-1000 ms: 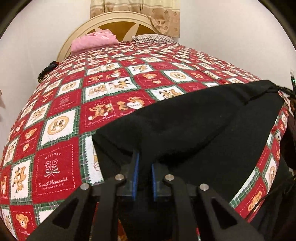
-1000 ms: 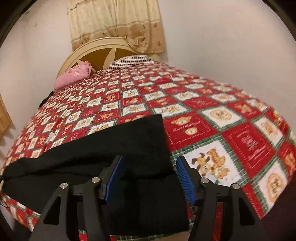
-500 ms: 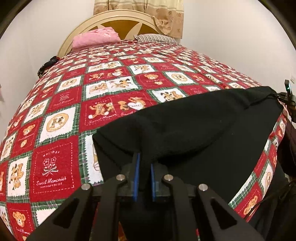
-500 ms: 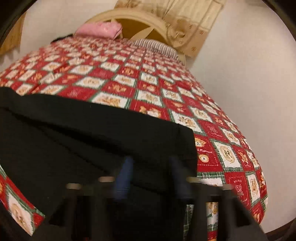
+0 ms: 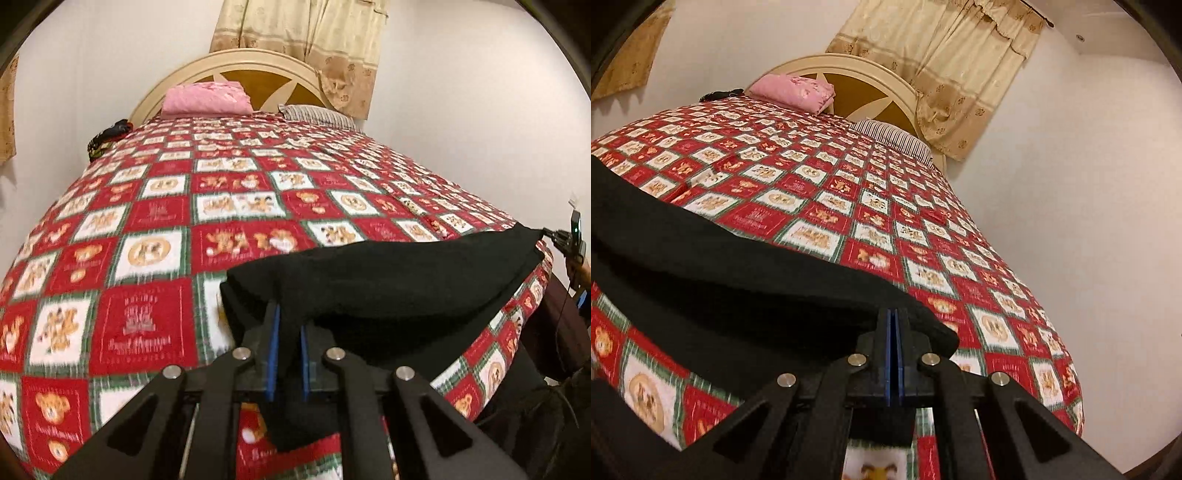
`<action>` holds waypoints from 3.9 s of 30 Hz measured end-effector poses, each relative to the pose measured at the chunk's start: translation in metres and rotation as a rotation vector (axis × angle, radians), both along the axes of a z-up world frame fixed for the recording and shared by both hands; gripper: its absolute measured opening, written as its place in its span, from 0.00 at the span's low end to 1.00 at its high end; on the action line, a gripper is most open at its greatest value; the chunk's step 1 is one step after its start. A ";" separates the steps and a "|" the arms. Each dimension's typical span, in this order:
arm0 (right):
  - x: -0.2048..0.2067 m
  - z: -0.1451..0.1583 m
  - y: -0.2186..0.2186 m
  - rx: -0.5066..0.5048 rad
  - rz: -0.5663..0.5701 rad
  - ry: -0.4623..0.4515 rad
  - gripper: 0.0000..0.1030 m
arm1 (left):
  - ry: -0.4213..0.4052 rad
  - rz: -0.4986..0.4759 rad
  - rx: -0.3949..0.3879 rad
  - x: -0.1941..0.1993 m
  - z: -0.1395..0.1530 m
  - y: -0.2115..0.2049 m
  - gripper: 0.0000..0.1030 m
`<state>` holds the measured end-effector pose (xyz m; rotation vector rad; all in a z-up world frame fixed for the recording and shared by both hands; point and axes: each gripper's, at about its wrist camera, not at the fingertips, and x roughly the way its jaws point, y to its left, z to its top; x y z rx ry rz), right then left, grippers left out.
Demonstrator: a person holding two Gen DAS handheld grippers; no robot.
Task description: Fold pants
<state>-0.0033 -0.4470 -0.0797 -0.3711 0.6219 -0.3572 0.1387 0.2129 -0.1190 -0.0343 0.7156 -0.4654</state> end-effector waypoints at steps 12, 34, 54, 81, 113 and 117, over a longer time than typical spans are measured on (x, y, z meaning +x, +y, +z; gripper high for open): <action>-0.023 -0.038 -0.016 0.026 -0.099 0.025 0.00 | 0.031 0.014 -0.033 -0.011 -0.022 0.004 0.10; 0.002 -0.074 0.037 -0.512 0.011 0.243 0.53 | 0.038 0.002 -0.019 -0.009 -0.030 -0.001 0.10; -0.019 -0.081 0.039 -0.512 -0.045 0.216 0.02 | 0.046 0.018 -0.081 -0.019 -0.044 0.006 0.10; 0.015 -0.065 0.267 -0.358 0.539 0.158 0.48 | -0.032 0.113 -0.024 -0.058 -0.037 0.024 0.41; 0.091 -0.077 0.436 -0.017 0.868 0.200 0.03 | -0.031 0.005 -0.019 -0.049 -0.031 0.009 0.08; 0.099 -0.099 0.441 -0.053 0.862 0.255 0.04 | 0.000 0.033 0.023 -0.049 -0.041 0.009 0.18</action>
